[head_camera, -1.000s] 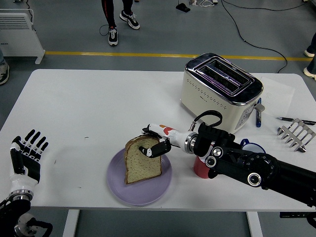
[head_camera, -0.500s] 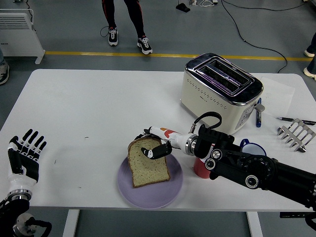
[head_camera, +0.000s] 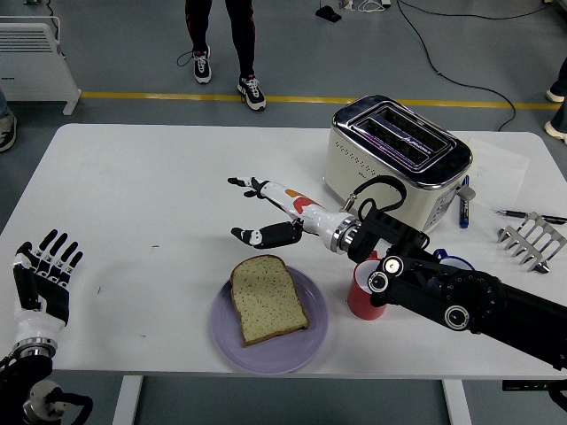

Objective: Push plate across desktop,pick up the break from the machine,place the break in the plate

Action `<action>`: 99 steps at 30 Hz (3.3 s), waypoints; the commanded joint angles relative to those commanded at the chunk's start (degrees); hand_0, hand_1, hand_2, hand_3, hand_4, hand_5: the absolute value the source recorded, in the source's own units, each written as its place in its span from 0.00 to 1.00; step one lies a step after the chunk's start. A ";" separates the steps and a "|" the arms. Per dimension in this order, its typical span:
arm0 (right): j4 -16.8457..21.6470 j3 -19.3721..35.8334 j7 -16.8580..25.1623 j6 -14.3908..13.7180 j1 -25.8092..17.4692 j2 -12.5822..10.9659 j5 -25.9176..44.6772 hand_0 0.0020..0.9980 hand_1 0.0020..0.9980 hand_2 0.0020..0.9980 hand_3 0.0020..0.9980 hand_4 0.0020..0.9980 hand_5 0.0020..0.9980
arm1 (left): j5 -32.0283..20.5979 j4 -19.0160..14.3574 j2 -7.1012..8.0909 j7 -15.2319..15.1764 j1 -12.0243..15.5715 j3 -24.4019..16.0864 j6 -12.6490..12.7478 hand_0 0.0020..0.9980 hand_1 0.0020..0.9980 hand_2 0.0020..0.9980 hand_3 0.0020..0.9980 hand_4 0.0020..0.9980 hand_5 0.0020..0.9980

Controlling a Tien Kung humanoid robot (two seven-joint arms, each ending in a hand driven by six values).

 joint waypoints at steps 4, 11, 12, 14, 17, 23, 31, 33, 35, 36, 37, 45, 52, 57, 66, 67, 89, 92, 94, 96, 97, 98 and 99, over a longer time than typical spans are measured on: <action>7.67 5.79 3.89 0.36 -2.11 -2.28 3.55 0.92 0.89 0.94 0.94 0.71 0.28 | 0.53 -1.27 0.00 -0.03 0.17 -0.35 0.40 0.79 0.77 0.81 0.73 0.50 1.00; 22.38 20.81 6.75 0.49 -9.31 -7.47 13.01 0.83 0.82 0.82 0.79 0.48 0.39 | 1.75 -4.93 0.00 -1.00 0.04 -2.41 2.29 0.78 0.77 0.81 0.73 0.50 1.00; 23.77 23.31 7.03 -0.39 -10.63 -8.21 14.11 0.83 0.82 0.82 0.79 0.48 0.39 | 1.80 -5.30 0.00 -1.01 0.03 -2.78 2.35 0.78 0.77 0.81 0.73 0.50 1.00; 25.23 27.76 7.58 -1.11 -12.99 -9.37 16.65 0.83 0.82 0.82 0.79 0.48 0.39 | 1.77 -5.74 0.00 -0.98 -0.08 -3.51 2.35 0.78 0.77 0.81 0.73 0.50 1.00; 25.76 34.44 7.68 -1.42 -16.77 -11.09 21.68 0.82 0.81 0.80 0.79 0.48 0.41 | 1.67 -6.11 0.00 -0.96 -0.25 -4.63 2.29 0.78 0.77 0.81 0.73 0.50 1.00; 24.76 48.56 7.86 -1.29 -25.41 -12.45 30.36 0.80 0.77 0.77 0.78 0.50 0.44 | 1.35 -6.26 0.00 -0.84 0.18 -5.22 2.43 0.78 0.77 0.81 0.73 0.50 1.00; 21.42 60.91 6.51 2.78 -38.20 -11.11 36.95 0.81 0.79 0.79 0.79 0.50 0.45 | 1.25 -6.22 0.00 -0.52 1.22 -5.52 2.27 0.78 0.77 0.81 0.73 0.51 1.00; 20.32 61.29 5.71 3.72 -40.39 -10.67 38.72 0.81 0.79 0.79 0.79 0.50 0.45 | 1.19 -6.26 0.00 -0.55 1.35 -5.31 2.25 0.78 0.77 0.81 0.73 0.51 1.00; 19.26 61.94 5.04 4.63 -42.44 -9.62 40.14 0.82 0.79 0.81 0.79 0.50 0.48 | 1.28 -6.39 0.00 -0.56 1.32 -5.23 2.23 0.78 0.76 0.81 0.73 0.51 1.00; 18.98 62.17 4.91 4.81 -43.04 -9.25 40.39 0.82 0.79 0.81 0.79 0.50 0.48 | 1.33 -6.44 0.00 -0.56 1.30 -5.23 2.23 0.78 0.76 0.81 0.73 0.51 1.00; 18.75 62.39 4.87 4.89 -43.43 -8.94 40.62 0.82 0.79 0.81 0.79 0.50 0.48 | 1.39 -6.47 0.00 -0.54 1.27 -5.25 2.25 0.78 0.76 0.81 0.73 0.51 1.00; 15.90 65.15 4.50 4.74 -46.54 -7.62 42.26 0.82 0.79 0.82 0.80 0.50 0.49 | 1.97 -6.63 0.00 0.09 1.14 -5.95 2.45 0.78 0.76 0.81 0.73 0.51 1.00; 13.31 66.64 3.53 5.46 -46.20 -7.29 40.61 0.82 0.79 0.82 0.80 0.51 0.51 | 1.81 -6.74 0.00 0.07 0.91 -6.30 2.29 0.78 0.76 0.81 0.73 0.51 1.00; 12.43 67.08 3.24 6.03 -45.92 -7.00 40.71 0.82 0.79 0.82 0.80 0.51 0.53 | 1.73 -6.70 0.00 0.05 0.58 -6.03 2.25 0.78 0.76 0.81 0.73 0.51 1.00; 12.33 68.13 3.20 6.10 -45.47 -6.89 40.33 0.82 0.79 0.82 0.80 0.51 0.54 | 1.77 -6.60 0.00 0.15 0.10 -5.61 2.06 0.78 0.76 0.80 0.73 0.51 1.00; 12.35 68.16 3.20 6.08 -45.44 -6.88 40.37 0.82 0.79 0.82 0.80 0.51 0.54 | 1.78 -6.62 0.00 0.15 0.07 -5.65 2.06 0.78 0.76 0.80 0.73 0.51 1.00; 11.91 68.43 3.22 5.86 -45.72 -6.71 40.87 0.81 0.78 0.81 0.79 0.51 0.57 | 1.67 -6.48 0.00 0.08 0.06 -5.17 2.22 0.78 0.76 0.80 0.72 0.52 1.00; 11.93 68.52 3.22 5.85 -45.67 -6.72 40.84 0.81 0.78 0.81 0.79 0.51 0.57 | 1.64 -6.49 0.00 0.09 0.13 -5.28 2.24 0.78 0.76 0.80 0.72 0.52 1.00; 11.91 68.42 3.24 5.87 -45.53 -6.70 40.87 0.81 0.78 0.81 0.79 0.51 0.57 | 1.61 -6.48 0.00 0.08 0.19 -5.42 2.22 0.78 0.76 0.80 0.72 0.52 1.00; 11.88 68.35 3.25 5.85 -45.47 -6.68 40.91 0.81 0.78 0.81 0.79 0.51 0.56 | 1.60 -6.50 0.00 0.05 0.17 -5.48 2.23 0.78 0.76 0.80 0.72 0.53 1.00; 11.87 68.35 3.26 5.83 -45.47 -6.67 40.95 0.81 0.78 0.81 0.79 0.51 0.56 | 1.62 -6.52 0.00 0.05 0.12 -5.49 2.22 0.78 0.76 0.80 0.72 0.53 1.00; 11.86 68.35 3.26 5.83 -45.47 -6.67 40.96 0.81 0.78 0.81 0.79 0.51 0.56 | 1.62 -6.52 0.00 0.05 0.11 -5.50 2.22 0.78 0.76 0.80 0.72 0.53 1.00; 11.81 68.47 3.27 5.73 -45.51 -6.64 40.99 0.81 0.78 0.81 0.79 0.51 0.56 | 1.61 -6.52 0.00 0.05 -0.01 -5.45 2.19 0.78 0.76 0.80 0.72 0.53 1.00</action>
